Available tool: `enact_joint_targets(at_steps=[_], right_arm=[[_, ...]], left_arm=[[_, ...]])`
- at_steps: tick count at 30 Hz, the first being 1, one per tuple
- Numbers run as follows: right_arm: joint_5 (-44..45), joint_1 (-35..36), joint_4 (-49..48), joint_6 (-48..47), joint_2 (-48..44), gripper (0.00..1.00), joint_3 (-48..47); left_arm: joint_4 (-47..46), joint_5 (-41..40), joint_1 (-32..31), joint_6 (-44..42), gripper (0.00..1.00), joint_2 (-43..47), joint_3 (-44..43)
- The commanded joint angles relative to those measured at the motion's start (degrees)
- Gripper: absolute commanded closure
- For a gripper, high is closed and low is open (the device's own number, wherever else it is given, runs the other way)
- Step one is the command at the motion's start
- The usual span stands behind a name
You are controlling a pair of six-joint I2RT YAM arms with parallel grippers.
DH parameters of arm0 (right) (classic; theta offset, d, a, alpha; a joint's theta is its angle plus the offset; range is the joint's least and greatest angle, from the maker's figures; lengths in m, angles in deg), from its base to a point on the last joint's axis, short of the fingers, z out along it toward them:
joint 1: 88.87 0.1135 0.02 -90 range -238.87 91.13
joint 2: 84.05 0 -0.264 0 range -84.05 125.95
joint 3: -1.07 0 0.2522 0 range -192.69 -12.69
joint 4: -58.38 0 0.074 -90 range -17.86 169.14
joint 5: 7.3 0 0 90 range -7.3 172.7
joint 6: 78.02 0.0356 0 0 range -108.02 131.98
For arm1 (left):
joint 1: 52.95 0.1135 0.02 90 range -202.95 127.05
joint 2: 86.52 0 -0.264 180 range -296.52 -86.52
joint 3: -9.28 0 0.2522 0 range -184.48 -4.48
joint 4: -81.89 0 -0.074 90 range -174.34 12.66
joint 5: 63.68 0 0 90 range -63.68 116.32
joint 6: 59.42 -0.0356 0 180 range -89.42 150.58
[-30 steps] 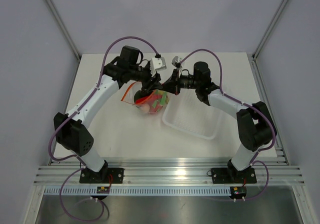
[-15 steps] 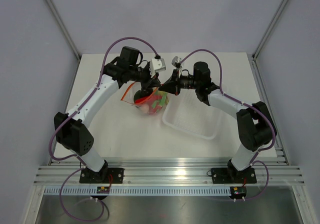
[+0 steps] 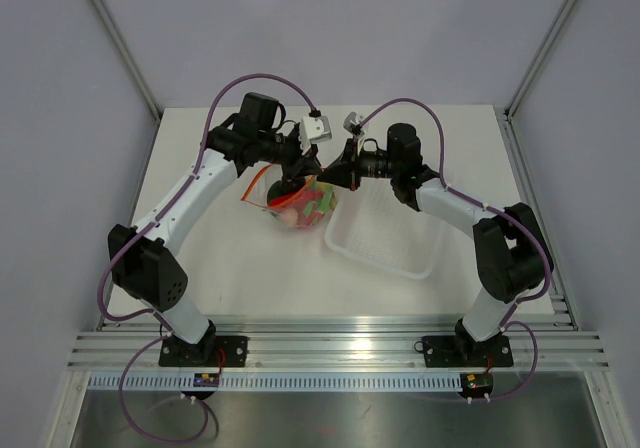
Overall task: Place the food in the zip-top bag and seal the zipper
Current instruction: Zip the zipper food storage bag at the center of the board.
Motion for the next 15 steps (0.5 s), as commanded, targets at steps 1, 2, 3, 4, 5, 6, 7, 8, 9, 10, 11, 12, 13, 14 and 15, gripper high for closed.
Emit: enact_joint_targets(at_steps=[1, 2, 3, 4, 5, 6, 7, 8, 9, 10, 11, 12, 13, 14, 15], right_arm=[[-0.14, 0.04, -5.33, 0.90, -0.85, 1.00, -3.56], [-0.14, -0.05, -5.33, 0.90, -0.77, 1.00, -3.56], [-0.06, -0.05, -5.33, 0.99, -0.85, 1.00, -3.56], [0.03, -0.05, -5.42, 1.08, -0.94, 1.00, -3.56], [-0.05, -0.05, -5.42, 0.99, -0.85, 1.00, -3.56], [-0.06, 0.04, -5.42, 1.08, -0.94, 1.00, -3.56], [-0.06, -0.05, -5.42, 1.08, -0.94, 1.00, -3.56], [-0.06, -0.05, -5.42, 1.08, -0.94, 1.00, -3.48], [-0.06, -0.05, -5.33, 1.08, -0.85, 1.00, -3.39], [0.03, 0.04, -5.33, 1.08, -0.85, 1.00, -3.39], [0.03, -0.05, -5.42, 1.08, -0.94, 1.00, -3.39], [0.03, 0.04, -5.50, 1.08, -0.94, 1.00, -3.39], [0.03, -0.13, -5.42, 1.08, -0.94, 1.00, -3.39], [0.12, -0.05, -5.50, 1.08, -0.94, 1.00, -3.22], [0.12, -0.05, -5.59, 1.08, -0.94, 1.00, -3.21]], left_arm=[[-1.16, 2.47, -0.39, 0.88, 0.82, 0.85, -1.36], [-1.07, 2.47, -0.39, 0.88, 0.81, 0.85, -1.44], [-1.16, 2.47, -0.39, 1.05, 0.79, 0.77, -1.44], [-1.16, 2.39, -0.39, 1.23, 0.74, 0.77, -1.53], [-1.07, 2.38, -0.48, 1.14, 0.73, 0.68, -1.62], [-1.16, 2.30, -0.48, 1.23, 0.73, 0.68, -1.53], [-1.07, 2.38, -0.48, 1.14, 0.73, 0.59, -1.53], [-0.98, 2.38, -0.57, 1.05, 0.73, 0.68, -1.36], [-0.90, 2.56, -0.65, 0.88, 0.73, 0.59, -1.36], [-0.81, 2.47, -0.74, 0.88, 0.73, 0.50, -1.36], [-0.81, 2.39, -0.83, 0.88, 0.73, 0.42, -1.36], [-0.81, 2.30, -0.92, 0.88, 0.73, 0.24, -1.36], [-0.72, 2.12, -1.01, 1.05, 0.74, 0.15, -1.36], [-0.72, 2.03, -1.01, 1.05, 0.75, -0.11, -1.36], [-0.63, 2.12, -1.01, 1.05, 0.77, -0.03, -1.44]])
